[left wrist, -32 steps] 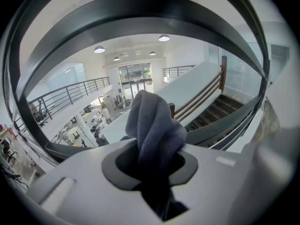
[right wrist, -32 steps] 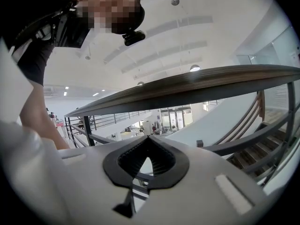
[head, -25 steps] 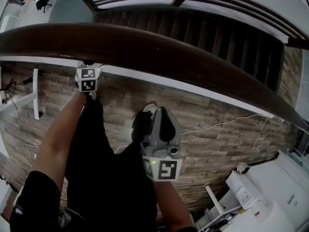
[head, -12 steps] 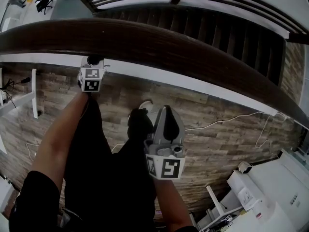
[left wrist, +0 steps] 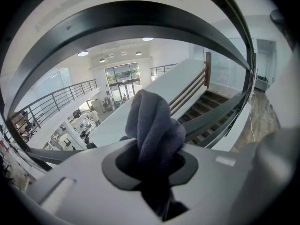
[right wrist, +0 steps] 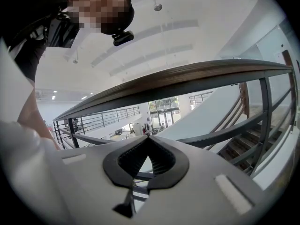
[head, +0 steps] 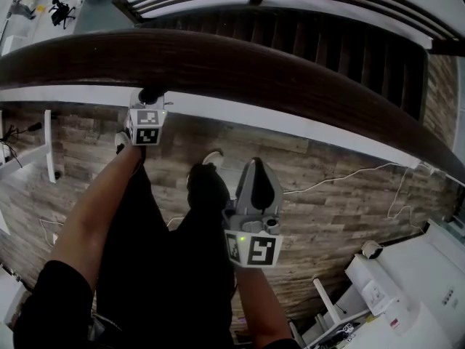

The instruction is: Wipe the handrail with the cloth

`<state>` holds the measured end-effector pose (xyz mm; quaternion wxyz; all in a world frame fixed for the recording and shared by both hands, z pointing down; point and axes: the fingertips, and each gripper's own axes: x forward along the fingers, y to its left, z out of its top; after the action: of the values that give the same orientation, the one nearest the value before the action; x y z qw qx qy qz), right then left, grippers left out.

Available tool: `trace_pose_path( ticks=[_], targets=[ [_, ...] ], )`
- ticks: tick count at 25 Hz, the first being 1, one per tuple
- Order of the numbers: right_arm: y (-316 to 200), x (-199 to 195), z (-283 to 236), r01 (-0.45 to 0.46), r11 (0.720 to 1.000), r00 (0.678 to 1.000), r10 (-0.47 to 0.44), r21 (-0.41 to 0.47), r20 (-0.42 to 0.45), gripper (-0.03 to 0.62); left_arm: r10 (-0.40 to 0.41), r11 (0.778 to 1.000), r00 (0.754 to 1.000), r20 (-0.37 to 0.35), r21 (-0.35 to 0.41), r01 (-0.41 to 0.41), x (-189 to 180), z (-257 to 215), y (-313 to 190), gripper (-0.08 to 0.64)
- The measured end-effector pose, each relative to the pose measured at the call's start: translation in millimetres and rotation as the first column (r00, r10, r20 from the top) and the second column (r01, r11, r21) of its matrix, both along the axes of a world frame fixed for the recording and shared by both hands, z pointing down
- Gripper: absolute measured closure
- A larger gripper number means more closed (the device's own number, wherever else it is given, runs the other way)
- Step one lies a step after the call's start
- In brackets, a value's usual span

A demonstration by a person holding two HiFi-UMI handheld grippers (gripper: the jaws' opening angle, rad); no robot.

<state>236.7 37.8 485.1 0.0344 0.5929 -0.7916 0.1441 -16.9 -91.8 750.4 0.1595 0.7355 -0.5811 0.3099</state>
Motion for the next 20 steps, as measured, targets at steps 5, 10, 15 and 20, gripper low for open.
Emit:
trace_pose_path(
  ticks=[5,10,15,20],
  targets=[
    [-0.1,11.8,-2.1,-0.016,1.000,1.000,0.016,0.012,0.016,0.591,-0.005,1.000,1.000,-0.020,0.011,0.006,26.2,-3.6,-0.9,0.483],
    [-1.7,13.7,2.5,0.007,1.000,1.000,-0.007,0.003,0.030,0.591,0.032,0.999,0.998,-0.057,-0.006,-0.032,60.6,-2.8,2.0,0.483],
    [-1.0,21.1,1.8,0.002,1.000,1.000,-0.002,0.006,0.031,0.591,0.034,0.999,0.998,-0.057,0.004,-0.034,78.1,-7.8,2.8,0.483],
    [0.7,41.2,7.8,-0.031,1.000,0.999,0.031,-0.001,0.029,0.591,0.065,0.998,0.995,-0.079,0.016,-0.064,105.8,-14.1,2.9,0.483]
  ],
)
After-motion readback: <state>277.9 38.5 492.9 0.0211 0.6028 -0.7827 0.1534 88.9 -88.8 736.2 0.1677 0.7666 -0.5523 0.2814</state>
